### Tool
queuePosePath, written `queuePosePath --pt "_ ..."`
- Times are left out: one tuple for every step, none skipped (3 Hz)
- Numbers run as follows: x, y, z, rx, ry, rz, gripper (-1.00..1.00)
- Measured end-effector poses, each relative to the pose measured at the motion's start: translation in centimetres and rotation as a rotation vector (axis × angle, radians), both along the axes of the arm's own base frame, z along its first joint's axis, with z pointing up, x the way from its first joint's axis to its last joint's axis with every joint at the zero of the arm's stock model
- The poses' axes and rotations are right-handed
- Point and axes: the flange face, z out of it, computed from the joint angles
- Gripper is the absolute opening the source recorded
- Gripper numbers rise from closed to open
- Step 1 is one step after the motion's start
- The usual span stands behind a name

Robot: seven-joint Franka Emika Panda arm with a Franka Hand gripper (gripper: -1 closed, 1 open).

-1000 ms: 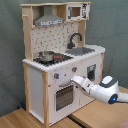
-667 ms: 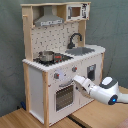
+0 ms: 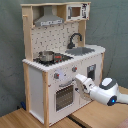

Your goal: Play with the kitchen

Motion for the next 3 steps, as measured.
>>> queuePosePath --pt "0.7 -1.0 -0.2 0.105 -0.002 -0.026 1.00" --pt "1.5 -1.8 -0.7 0.197 -0.004 -0.050 1.00" --pt "2.3 -2.5 -1.4 0.284 -0.004 -0.073 1.00"
